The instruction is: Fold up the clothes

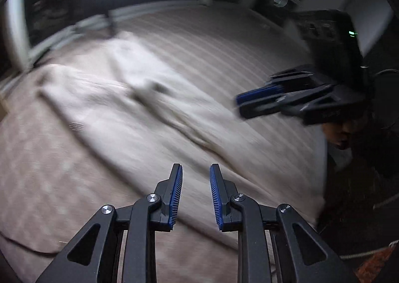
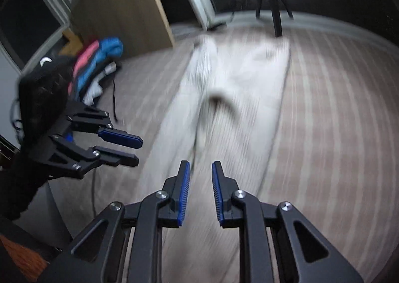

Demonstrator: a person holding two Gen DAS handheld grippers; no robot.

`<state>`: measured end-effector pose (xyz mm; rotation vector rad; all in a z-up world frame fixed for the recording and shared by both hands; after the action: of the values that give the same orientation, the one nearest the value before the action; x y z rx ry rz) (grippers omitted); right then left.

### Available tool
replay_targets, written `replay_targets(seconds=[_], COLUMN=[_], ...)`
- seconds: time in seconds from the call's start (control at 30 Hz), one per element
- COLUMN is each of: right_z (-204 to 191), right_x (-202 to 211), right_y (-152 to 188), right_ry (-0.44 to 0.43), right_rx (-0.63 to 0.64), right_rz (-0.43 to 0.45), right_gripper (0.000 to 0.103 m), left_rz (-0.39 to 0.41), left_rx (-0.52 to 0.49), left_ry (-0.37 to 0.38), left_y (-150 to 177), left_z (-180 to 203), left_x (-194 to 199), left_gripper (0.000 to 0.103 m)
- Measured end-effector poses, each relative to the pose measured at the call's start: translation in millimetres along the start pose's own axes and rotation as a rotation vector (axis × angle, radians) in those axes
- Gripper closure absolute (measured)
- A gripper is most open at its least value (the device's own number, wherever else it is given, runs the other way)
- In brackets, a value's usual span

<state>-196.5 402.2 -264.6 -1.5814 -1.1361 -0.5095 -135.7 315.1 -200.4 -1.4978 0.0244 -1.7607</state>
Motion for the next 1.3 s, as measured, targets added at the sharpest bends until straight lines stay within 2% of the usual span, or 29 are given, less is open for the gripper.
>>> replay_targets(seconds=[0.1,0.17,0.23,0.4,0.43,0.53,0.6,0.63,0.67,0.7,0.77,0.83,0.93,1.07,1.17,1.2,1.23,1.3], right_z=[-4,-4,-8,-19,-20,-22,-23,-24,-23,-22,-21,-20,-31,-46,-57,-61,-65,-69], right_x=[-34,-36,-18,43,39,28,22,26,29,36,51,65,60,54,48,47,45,39], right_y=[40,48,55,87,99,132,153,153,155,155,154,154,157,162,165,166,167,168], right_ry=[0.028,0.073,0.095,0.105,0.099,0.083,0.072,0.074,0.082,0.079,0.073,0.067,0.051,0.029,0.013,0.007,0.002,0.003], right_rx=[-0.019,0.003,0.009,0.001,-0.002,-0.01,-0.012,0.009,0.004,-0.01,-0.039,-0.066,-0.04,-0.006,0.019,0.028,0.036,0.05], right_rz=[-0.082,-0.08,-0.057,-0.018,-0.031,-0.071,-0.091,-0.05,-0.065,-0.053,-0.028,-0.004,-0.007,-0.011,-0.014,-0.015,-0.016,-0.026], right_gripper=[0.084,0.084,0.084,0.084,0.084,0.084,0.084,0.084,0.084,0.084,0.083,0.08,0.081,0.081,0.08,0.08,0.08,0.08], left_rz=[-0.066,-0.06,-0.078,-0.014,-0.011,-0.034,-0.085,-0.067,-0.036,-0.041,-0.049,-0.01,-0.002,-0.063,-0.036,-0.029,-0.009,0.019], left_rx=[-0.045,-0.072,-0.057,-0.022,-0.023,-0.038,-0.028,-0.036,-0.047,-0.045,-0.014,0.062,0.186,0.317,0.324,0.335,0.347,0.345], left_ry=[0.001,-0.038,-0.049,-0.02,-0.008,-0.012,-0.042,-0.059,-0.077,-0.1,-0.138,-0.138,-0.201,-0.232,-0.248,-0.244,-0.226,-0.212], left_y=[15,16,20,47,55,71,81,79,76,75,75,82,111,138,132,130,127,121], left_z=[23,29,38,84,99,129,139,145,150,153,157,157,148,139,143,144,145,148], left_x=[-38,-48,-35,12,13,-13,-44,-50,-52,-54,-47,-26,-6,-25,-32,-33,-35,-37], left_gripper=[0.08,0.08,0.08,0.079,0.079,0.077,0.077,0.076,0.074,0.072,0.073,0.071,0.071,0.072,0.07,0.074,0.089,0.095])
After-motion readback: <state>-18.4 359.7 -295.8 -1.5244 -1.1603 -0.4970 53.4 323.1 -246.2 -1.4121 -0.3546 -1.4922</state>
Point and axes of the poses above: each gripper's, at about its wrist camera, not at the fingertips, and x roughly against the way its jaws point, z to its right, y to its underside, the point moved 10 cm from there along -x, roughly the way its jaws point, and after that the axes turned 1 degree about z, right-handed, at the moved point
